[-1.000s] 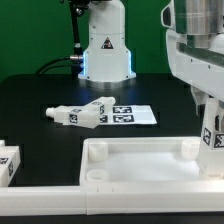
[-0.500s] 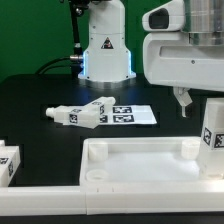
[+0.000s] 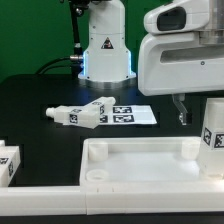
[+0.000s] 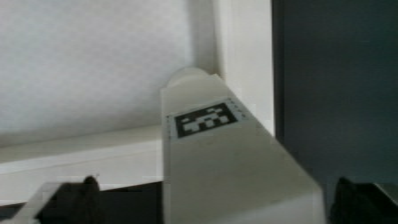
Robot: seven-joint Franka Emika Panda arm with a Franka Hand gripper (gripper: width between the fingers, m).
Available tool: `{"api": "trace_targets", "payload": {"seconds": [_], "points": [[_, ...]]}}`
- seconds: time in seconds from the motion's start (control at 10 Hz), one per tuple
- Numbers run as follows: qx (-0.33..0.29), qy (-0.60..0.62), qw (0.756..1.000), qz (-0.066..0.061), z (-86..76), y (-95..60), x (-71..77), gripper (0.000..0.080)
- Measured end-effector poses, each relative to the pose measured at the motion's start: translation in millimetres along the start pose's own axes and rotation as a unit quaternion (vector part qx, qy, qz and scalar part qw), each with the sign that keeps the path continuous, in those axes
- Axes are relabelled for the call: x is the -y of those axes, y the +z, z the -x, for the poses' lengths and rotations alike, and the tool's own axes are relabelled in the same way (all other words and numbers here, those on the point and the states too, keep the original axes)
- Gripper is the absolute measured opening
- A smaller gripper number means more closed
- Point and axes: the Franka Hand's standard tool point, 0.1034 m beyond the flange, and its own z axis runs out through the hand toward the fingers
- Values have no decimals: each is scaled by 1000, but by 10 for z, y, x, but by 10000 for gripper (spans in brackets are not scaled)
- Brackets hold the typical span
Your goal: Assemble desk
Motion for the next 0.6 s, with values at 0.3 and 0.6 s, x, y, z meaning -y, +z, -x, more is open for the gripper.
{"api": "trace_targets", "payload": {"seconds": [0.3,0.6], "points": [[0,51,999,0,-1,1,-10,363],[-3,245,970,9,9,10,-13,287]]}}
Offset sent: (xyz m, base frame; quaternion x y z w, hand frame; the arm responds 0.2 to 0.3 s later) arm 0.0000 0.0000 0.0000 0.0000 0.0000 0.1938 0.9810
